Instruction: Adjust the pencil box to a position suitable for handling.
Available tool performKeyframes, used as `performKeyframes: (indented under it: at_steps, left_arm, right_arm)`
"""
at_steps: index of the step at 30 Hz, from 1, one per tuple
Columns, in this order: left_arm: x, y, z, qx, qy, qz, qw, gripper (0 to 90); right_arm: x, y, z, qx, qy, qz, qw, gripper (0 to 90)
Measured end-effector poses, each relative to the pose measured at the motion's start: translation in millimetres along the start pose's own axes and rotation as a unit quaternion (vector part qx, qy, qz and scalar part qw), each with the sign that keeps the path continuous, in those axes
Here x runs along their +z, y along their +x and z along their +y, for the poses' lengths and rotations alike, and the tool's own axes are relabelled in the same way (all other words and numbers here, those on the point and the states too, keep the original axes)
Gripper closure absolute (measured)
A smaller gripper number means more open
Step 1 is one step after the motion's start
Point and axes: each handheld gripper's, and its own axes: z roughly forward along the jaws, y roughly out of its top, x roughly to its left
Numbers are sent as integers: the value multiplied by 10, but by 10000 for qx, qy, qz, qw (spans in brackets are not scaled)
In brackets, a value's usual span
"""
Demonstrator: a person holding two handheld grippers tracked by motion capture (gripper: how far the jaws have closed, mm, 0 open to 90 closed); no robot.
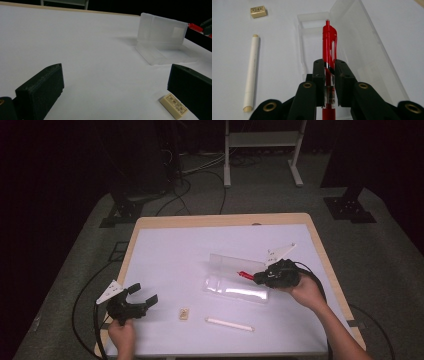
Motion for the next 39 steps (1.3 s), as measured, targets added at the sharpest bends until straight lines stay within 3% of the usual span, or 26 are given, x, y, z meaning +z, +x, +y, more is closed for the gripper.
performKeyframes:
  at_steps: [16, 25, 32, 39]
  left_arm:
    - [-1, -1, 0, -1, -7, -1, 10000, 1]
    - [-4, 1, 0, 6, -13, -4, 10000, 1]
    - [-5, 2, 0, 12, -18, -8, 10000, 1]
    - [-4, 1, 0, 9, -16, -6, 10000, 1]
  right_arm:
    - [86, -127, -9, 74, 42, -198, 9998, 788]
    - [246, -174, -8, 97, 138, -141, 9998, 788]
    - [423, -176, 5, -63, 340, -60, 9994, 787]
    - [492, -164, 32, -134, 360, 16, 9993, 786]
